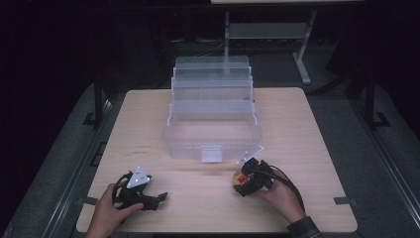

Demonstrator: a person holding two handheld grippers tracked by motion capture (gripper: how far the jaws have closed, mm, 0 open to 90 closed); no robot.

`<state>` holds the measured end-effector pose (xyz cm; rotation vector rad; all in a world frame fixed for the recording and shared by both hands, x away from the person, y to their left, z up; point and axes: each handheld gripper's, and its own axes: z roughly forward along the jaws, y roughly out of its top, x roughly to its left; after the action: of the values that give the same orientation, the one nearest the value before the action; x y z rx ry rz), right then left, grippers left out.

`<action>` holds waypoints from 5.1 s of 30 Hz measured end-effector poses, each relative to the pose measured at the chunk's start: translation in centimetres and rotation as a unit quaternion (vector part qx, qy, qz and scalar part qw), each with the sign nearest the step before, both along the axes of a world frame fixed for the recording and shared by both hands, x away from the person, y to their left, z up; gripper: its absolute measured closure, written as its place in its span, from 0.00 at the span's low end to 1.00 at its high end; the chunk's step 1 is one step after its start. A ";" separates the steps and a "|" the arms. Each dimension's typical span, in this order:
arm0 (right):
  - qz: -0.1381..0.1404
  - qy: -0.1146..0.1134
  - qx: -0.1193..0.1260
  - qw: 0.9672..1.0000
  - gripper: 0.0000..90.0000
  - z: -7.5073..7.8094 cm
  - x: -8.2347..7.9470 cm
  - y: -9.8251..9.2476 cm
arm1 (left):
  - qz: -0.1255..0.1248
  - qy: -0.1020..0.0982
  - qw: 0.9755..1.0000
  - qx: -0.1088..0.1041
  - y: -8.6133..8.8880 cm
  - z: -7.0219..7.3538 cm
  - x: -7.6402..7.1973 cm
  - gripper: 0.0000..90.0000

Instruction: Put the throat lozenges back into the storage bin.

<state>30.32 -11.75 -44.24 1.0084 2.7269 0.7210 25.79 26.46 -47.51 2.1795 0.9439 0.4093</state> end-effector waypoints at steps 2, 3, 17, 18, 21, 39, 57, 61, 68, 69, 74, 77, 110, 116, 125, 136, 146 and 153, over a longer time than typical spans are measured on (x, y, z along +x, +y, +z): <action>-0.001 0.000 -0.001 1.000 0.22 0.1 0.0 -0.2 | 0.000 0.000 1.000 0.000 0.0 0.0 0.0 0.12; 0.000 -0.001 0.000 1.000 0.22 0.1 0.0 -0.3 | 0.000 0.000 1.000 0.000 0.0 0.0 0.0 0.12; -0.007 -0.007 0.000 1.000 0.22 0.9 -0.2 -1.8 | 0.000 0.000 1.000 -0.001 0.0 0.0 0.0 0.12; -0.008 -0.007 0.000 1.000 0.22 1.0 -0.2 -1.9 | 0.001 0.000 1.000 -0.001 0.0 0.0 0.0 0.12; -0.012 -0.008 0.000 1.000 0.22 1.2 -0.2 -2.2 | 0.001 0.000 1.000 -0.001 0.0 0.0 0.0 0.12; -0.031 -0.017 0.003 0.999 0.22 2.2 -0.2 -4.6 | 0.001 0.000 1.000 -0.001 0.0 0.0 0.0 0.12; -0.053 -0.029 0.013 0.998 0.22 3.5 0.0 -7.1 | 0.001 0.000 1.000 -0.001 0.0 0.0 0.0 0.12; -0.056 -0.033 0.014 0.998 0.22 3.9 0.1 -7.5 | 0.001 0.000 1.000 -0.001 0.0 0.0 0.0 0.12; -0.062 -0.040 0.019 0.997 0.22 4.8 0.2 -8.2 | 0.000 -0.001 1.000 -0.001 0.0 0.0 0.0 0.12; -0.063 -0.040 0.021 0.997 0.22 4.9 0.2 -8.2 | 0.001 0.000 1.000 -0.001 0.0 0.0 0.0 0.12; -0.061 -0.047 0.025 0.997 0.22 5.6 0.4 -8.5 | 0.000 0.001 1.000 0.000 0.0 0.0 0.0 0.12; -0.064 -0.050 0.027 0.996 0.22 6.0 0.5 -8.5 | 0.000 0.000 1.000 0.000 0.0 0.0 0.0 0.12; -0.065 -0.068 0.040 0.995 0.22 9.9 4.1 -7.5 | 0.000 0.001 1.000 0.001 0.0 0.0 0.0 0.12; -0.065 -0.070 0.042 0.995 0.22 10.4 5.0 -7.0 | 0.000 0.002 1.000 0.000 0.0 0.0 0.0 0.12; -0.063 -0.072 0.047 0.994 0.22 11.0 6.3 -6.3 | -0.001 0.002 1.000 0.002 0.0 0.0 0.0 0.12; -0.068 -0.071 0.050 0.994 0.22 11.2 7.8 -5.5 | -0.001 0.001 1.000 0.002 0.0 0.0 0.0 0.12; -0.065 -0.074 0.052 0.994 0.22 11.0 9.1 -4.3 | -0.001 0.002 1.000 0.002 0.0 0.0 0.0 0.12; -0.061 -0.072 0.053 0.994 0.22 10.6 10.1 -3.5 | -0.001 0.002 1.000 0.002 0.0 0.0 0.0 0.12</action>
<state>40.38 -15.24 -33.61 1.0886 2.5046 0.8888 25.78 26.48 -47.47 2.1849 0.9444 0.4059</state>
